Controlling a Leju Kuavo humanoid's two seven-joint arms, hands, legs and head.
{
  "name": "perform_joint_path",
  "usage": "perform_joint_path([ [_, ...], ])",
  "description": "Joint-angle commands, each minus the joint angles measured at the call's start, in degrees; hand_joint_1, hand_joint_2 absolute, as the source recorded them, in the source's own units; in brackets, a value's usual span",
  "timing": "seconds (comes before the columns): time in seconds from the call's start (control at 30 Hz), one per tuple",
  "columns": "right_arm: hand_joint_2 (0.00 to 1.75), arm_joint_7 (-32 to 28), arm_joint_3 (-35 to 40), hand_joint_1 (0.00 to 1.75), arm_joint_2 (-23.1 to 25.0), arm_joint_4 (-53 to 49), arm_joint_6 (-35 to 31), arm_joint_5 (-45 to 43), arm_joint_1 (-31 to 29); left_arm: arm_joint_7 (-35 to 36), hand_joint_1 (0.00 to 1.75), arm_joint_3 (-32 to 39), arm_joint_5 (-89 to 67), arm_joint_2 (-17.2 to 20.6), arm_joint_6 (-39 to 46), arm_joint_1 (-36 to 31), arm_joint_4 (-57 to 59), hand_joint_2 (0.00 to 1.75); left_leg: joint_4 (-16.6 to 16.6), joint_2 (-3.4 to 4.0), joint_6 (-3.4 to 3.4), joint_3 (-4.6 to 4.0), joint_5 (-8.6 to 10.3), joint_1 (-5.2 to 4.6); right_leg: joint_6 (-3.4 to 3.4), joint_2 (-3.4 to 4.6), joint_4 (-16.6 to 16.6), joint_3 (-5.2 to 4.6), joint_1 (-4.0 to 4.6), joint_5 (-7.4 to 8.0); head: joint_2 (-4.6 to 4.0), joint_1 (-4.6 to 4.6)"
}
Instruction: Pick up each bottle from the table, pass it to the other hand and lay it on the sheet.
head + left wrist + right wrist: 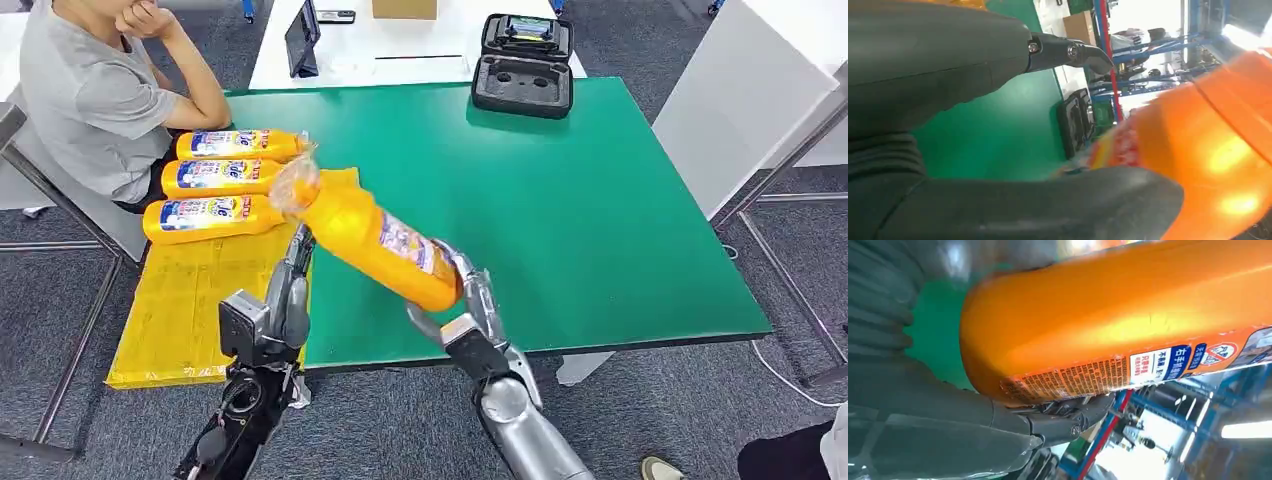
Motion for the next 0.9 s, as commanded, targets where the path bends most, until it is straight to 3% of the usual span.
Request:
perform_joint_path([
  [0.03, 1.75, 0.11, 9.28, 1.75, -0.74, 8.65, -1.57, 2.78, -4.78, -0.36, 0.0, -2.67, -0.82, 0.76, -1.59, -3.58, 6.71, 1.75, -0.06, 0.07, -0.01, 0.2, -0.05, -0.03, 0.0, 0.01, -0.06, 0.18, -0.01, -0.03, 0.0, 0.0],
  [0.53, 1.75, 0.11, 10.51, 1.75, -0.65, 12.11, -3.73, 0.04, -9.32, 0.97, 0.0, -5.96, 1.5, 0.59, -5.22, -3.52, 6.28, 1.75, -0.05, 0.03, 0.01, 0.14, -0.02, -0.04, 0.02, -0.02, -0.04, 0.13, -0.03, -0.02, 0.0, 0.0],
  [0.9, 1.75, 0.11, 11.68, 1.75, 0.98, 13.66, -1.83, -0.56, -11.04, -0.17, 0.0, -8.37, 2.53, 1.03, -4.95, -3.2, 7.45, 1.75, -0.11, 0.1, -0.02, 0.38, -0.09, -0.07, 0.0, 0.0, -0.08, 0.33, -0.05, -0.09, 0.0, 0.02],
])
